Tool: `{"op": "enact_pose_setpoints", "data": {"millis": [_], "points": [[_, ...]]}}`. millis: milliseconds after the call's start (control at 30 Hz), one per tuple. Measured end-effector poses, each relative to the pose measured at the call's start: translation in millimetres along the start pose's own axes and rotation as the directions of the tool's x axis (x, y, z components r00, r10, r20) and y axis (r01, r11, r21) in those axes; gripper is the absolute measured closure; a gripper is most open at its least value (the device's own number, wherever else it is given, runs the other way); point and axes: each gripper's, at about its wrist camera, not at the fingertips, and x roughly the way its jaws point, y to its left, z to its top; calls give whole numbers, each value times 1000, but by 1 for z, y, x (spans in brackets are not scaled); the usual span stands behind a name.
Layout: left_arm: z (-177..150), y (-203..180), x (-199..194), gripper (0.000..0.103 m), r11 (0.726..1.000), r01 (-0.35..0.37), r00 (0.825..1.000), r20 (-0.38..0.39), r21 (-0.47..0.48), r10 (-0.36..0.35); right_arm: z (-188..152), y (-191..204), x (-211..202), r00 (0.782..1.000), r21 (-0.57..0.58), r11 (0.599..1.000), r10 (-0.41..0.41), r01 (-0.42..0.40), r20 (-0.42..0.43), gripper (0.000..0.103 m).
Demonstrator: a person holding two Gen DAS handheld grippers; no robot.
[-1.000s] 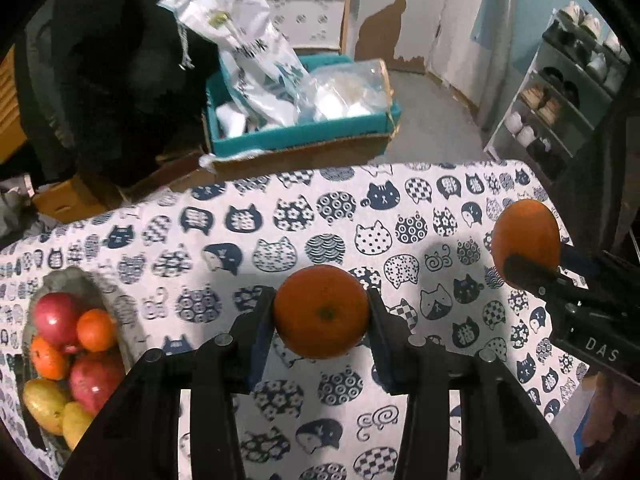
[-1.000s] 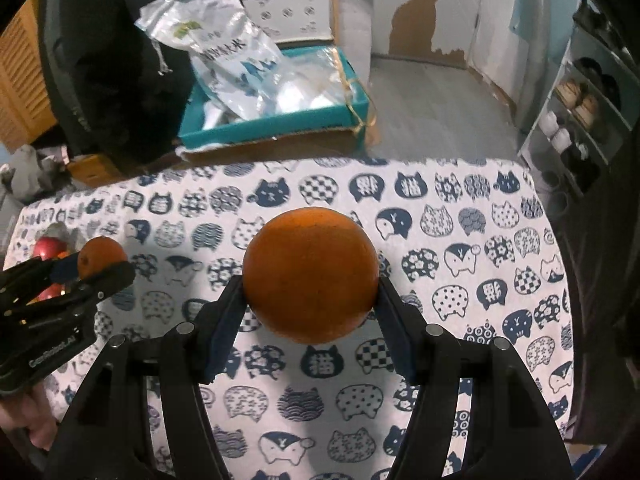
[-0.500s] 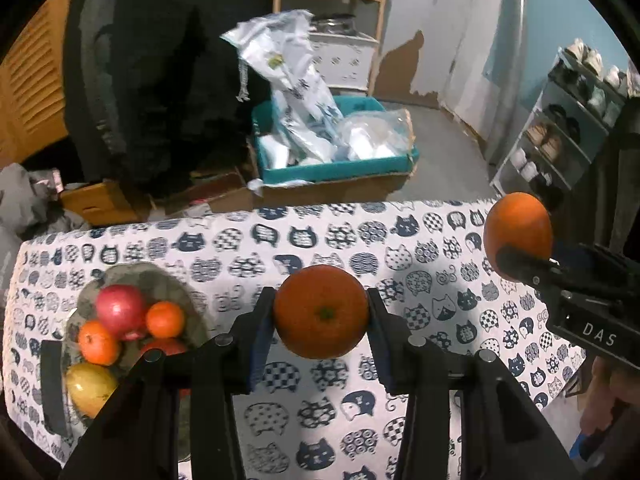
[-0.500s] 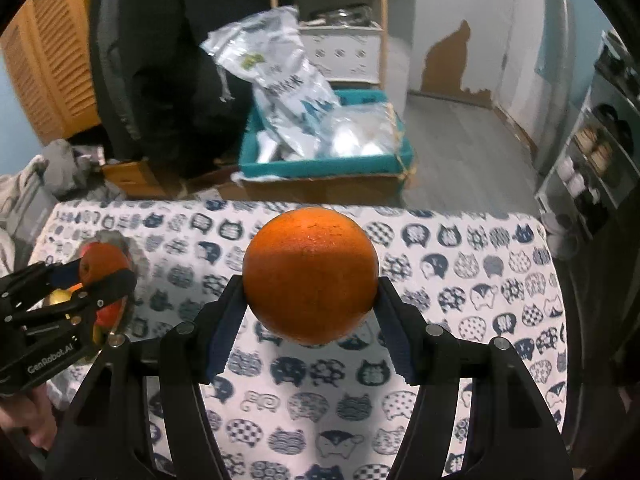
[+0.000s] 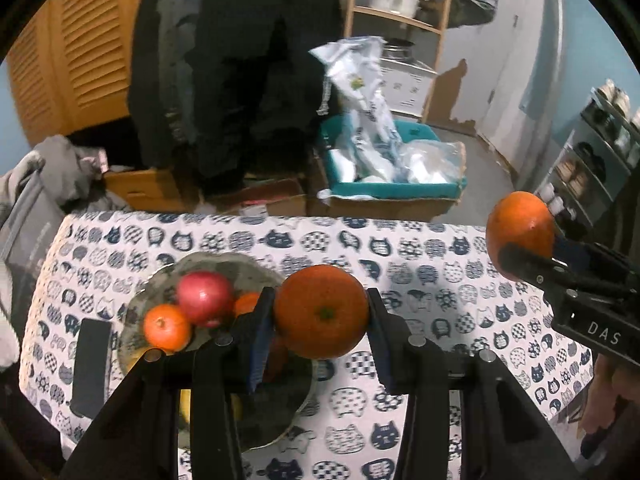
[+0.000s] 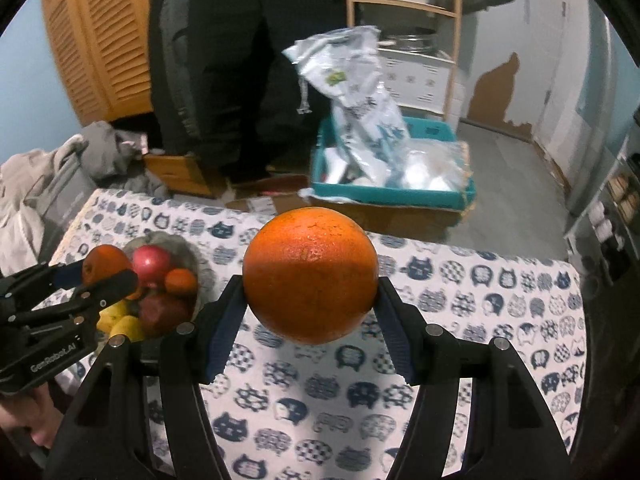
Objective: Organize fruits
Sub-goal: 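Carry the tangerine with the left tool while the right carries the orange to the bowl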
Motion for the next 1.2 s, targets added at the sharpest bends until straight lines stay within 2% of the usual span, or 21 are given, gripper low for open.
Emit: {"op": "enact_pose_setpoints", "data": {"millis": [333,600,1133,1200], "points": [[-3,50,-3,59,996,-60,998,1,-61,60,13,52,20,998,-60,996,60,-61,-14,39],[-13,82,9,59,991,-93,995,-41,-95,90,16,82,40,993,-85,991,104,-107,-47,39],[-34,117,44,58,984,-77,988,-146,-159,54,8,117,72,986,-121,983,121,-135,-118,39],[-35,119,47,56,983,-71,987,-157,-167,45,7,118,76,984,-117,983,127,-142,-127,39]]}}
